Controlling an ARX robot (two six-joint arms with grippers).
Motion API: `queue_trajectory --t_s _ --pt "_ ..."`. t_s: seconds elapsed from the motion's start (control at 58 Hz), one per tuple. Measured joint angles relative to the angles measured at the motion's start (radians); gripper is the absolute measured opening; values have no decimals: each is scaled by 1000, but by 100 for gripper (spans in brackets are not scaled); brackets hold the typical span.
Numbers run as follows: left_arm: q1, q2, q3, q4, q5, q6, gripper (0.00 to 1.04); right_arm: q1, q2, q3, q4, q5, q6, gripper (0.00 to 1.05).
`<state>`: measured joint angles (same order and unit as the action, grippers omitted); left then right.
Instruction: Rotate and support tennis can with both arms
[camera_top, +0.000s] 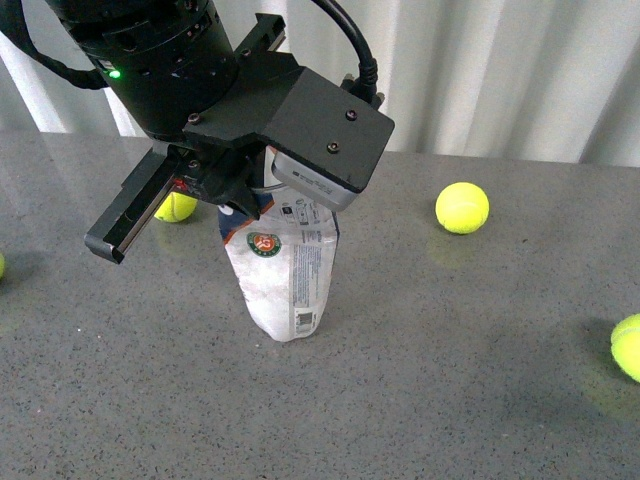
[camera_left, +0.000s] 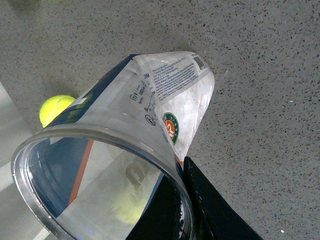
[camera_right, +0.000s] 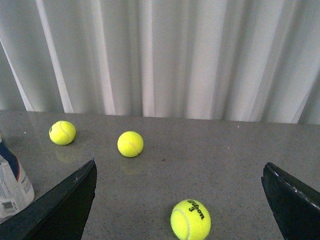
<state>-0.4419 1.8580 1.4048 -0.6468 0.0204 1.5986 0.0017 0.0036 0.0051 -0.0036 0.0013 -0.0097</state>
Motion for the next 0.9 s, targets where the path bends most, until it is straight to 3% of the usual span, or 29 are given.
queue_trajectory --t_s 0.224,0.379,0.759,0.897 --pt "-6 6 -6 26 -2 -2 5 0 0 0 0 0 0 98" --pt "-7 16 -12 47 -23 5 36 0 0 0 0 0 0 98" --pt "6 -8 -11 52 32 -27 98 0 0 0 0 0 0 98" --pt "38 -93 5 12 150 -125 98 0 0 0 0 0 0 98"
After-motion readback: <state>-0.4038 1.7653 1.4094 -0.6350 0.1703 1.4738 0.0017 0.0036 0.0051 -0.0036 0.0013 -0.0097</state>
